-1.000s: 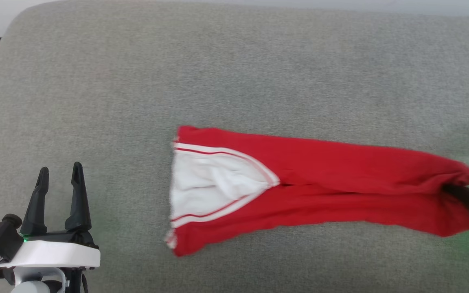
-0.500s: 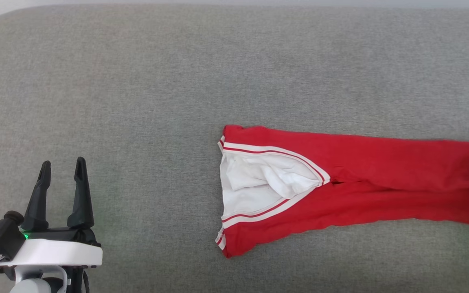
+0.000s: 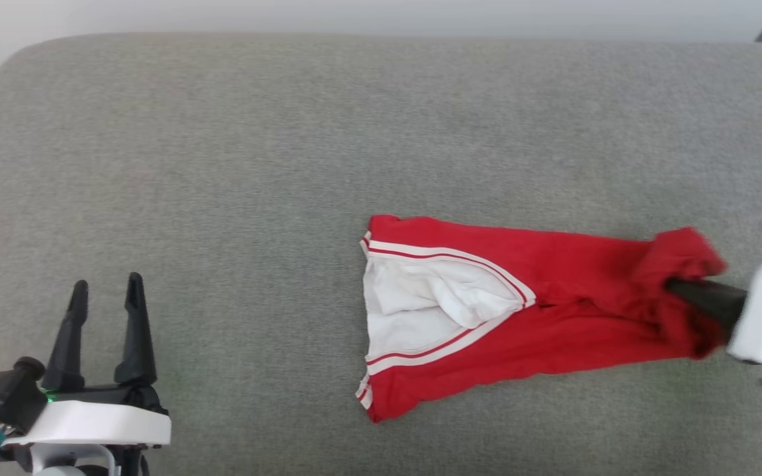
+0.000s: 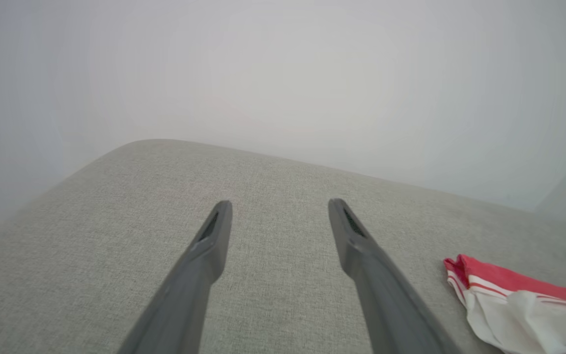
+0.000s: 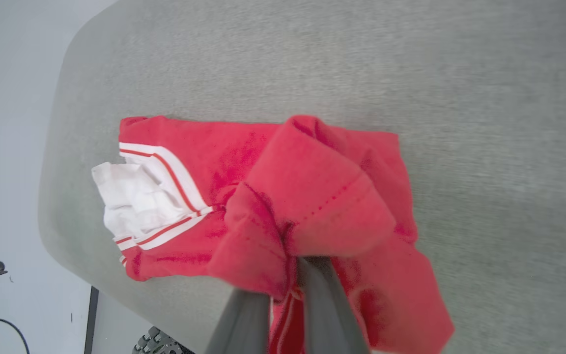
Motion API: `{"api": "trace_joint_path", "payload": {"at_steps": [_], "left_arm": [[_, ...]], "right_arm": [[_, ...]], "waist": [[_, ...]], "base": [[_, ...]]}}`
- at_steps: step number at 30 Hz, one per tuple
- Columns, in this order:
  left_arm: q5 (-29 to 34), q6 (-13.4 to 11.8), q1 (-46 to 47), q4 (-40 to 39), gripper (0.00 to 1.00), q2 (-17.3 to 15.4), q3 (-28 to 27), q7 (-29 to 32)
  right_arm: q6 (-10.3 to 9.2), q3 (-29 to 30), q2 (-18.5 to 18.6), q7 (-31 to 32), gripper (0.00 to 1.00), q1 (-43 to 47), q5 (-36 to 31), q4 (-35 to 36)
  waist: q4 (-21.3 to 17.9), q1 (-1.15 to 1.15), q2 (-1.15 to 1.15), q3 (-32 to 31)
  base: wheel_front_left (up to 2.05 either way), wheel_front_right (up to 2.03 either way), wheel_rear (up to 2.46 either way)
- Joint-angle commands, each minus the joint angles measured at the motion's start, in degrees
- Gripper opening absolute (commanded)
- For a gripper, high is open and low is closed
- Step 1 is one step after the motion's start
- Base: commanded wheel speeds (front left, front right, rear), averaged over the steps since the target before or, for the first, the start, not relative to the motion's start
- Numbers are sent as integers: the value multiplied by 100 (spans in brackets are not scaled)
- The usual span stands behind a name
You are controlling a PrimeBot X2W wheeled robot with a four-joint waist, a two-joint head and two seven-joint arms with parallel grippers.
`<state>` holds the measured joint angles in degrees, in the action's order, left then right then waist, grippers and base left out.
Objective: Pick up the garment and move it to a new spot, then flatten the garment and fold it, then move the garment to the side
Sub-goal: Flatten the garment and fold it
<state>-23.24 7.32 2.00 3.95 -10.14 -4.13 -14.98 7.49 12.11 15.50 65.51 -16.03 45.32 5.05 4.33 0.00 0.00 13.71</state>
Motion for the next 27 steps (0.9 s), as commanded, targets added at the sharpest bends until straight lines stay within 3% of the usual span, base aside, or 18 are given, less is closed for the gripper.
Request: {"api": "trace_joint_path", "payload": {"at_steps": [1, 10, 22, 23, 24, 25, 26, 27], "left_arm": [[-16, 15, -51, 14, 100, 10, 31, -26], [-85, 15, 74, 128, 100, 51, 328, -26], [-207, 16, 213, 220, 100, 161, 470, -26], [-214, 16, 220, 223, 100, 170, 483, -26], [-221, 16, 231, 226, 100, 170, 495, -26], [-229, 16, 237, 230, 100, 165, 500, -26], [-244, 16, 234, 232, 100, 162, 502, -26], [-254, 16, 225, 232, 100, 157, 491, -26]], "right_arm": [[1, -125, -99, 6, 0, 26, 10, 75], [1, -970, -589, -371, 0, -295, -55, -191], [1, -1860, -756, -1018, 2, -784, -186, -1204], [2, -1936, -727, -1082, 15, -834, -204, -1255], [1, -2027, -685, -1134, 38, -867, -227, -1308], [1, -2113, -670, -1164, 93, -890, -187, -1351], [1, -2185, -634, -1205, 100, -902, -162, -1386], [1, -2248, -590, -1238, 100, -919, -133, -1383]], "waist": [[89, 0, 0, -56], [553, 0, 0, -160], [926, 0, 0, -201], [938, 0, 0, -203], [951, 0, 0, -204], [957, 0, 0, -208], [957, 0, 0, -218], [952, 0, 0, -227]], "base": [[0, 0, 0], [0, 0, 0], [0, 0, 0], [0, 0, 0], [0, 0, 0], [0, 0, 0], [0, 0, 0], [0, 0, 0]]}}
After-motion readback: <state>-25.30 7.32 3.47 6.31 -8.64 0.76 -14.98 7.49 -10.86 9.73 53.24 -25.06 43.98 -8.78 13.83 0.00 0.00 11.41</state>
